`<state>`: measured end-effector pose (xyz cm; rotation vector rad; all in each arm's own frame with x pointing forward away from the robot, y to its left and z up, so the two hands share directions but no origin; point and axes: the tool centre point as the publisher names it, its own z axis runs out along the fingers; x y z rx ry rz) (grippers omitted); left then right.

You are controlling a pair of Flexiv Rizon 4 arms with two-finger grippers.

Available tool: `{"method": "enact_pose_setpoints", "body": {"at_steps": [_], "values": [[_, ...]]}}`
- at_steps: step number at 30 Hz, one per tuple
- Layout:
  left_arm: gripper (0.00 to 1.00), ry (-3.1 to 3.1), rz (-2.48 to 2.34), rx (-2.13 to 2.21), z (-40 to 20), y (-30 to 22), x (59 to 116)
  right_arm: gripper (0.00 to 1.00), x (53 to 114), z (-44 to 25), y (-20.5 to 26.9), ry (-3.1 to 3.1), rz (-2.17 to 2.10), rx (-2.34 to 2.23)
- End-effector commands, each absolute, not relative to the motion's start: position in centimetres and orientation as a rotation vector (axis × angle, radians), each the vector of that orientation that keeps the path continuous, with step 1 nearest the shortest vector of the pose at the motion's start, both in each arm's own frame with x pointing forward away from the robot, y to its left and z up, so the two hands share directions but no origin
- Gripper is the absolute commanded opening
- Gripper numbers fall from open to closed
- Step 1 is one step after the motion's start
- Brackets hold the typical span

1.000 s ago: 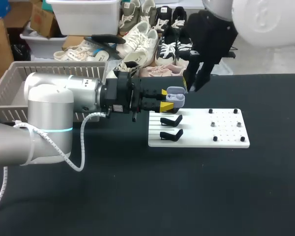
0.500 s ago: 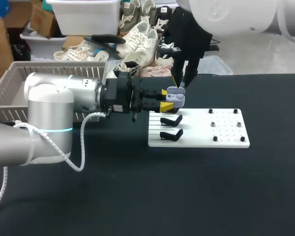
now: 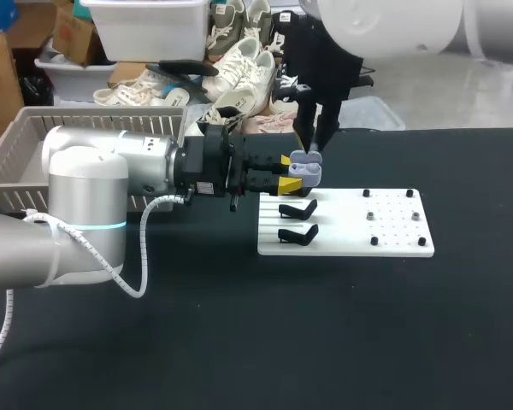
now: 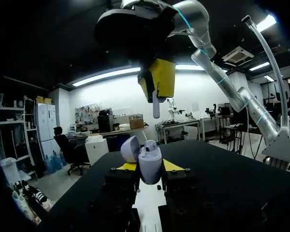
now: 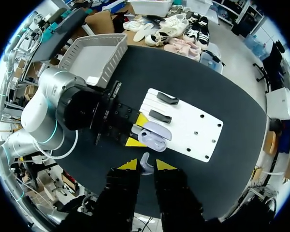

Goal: Pick up each earbud case from the left stands, insert the matching earbuds, close the lid, and place the case in the box.

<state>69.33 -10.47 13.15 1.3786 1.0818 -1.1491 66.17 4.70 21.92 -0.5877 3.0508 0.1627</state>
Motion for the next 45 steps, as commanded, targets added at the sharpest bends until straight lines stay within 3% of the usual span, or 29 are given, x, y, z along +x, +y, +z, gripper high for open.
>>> {"method": "enact_pose_setpoints", "body": {"at_steps": [1, 45], "values": [[0.00, 1.081, -1.147, 1.377, 13.1, -10.5, 69.3, 0.00, 66.6, 21.6, 5.7, 3.059, 0.145, -0.618], [0.00, 1.081, -1.147, 1.377, 13.1, -10.5, 69.3, 0.00, 68.3, 18.8, 6.1, 3.105, 0.110, -0.644]]}}
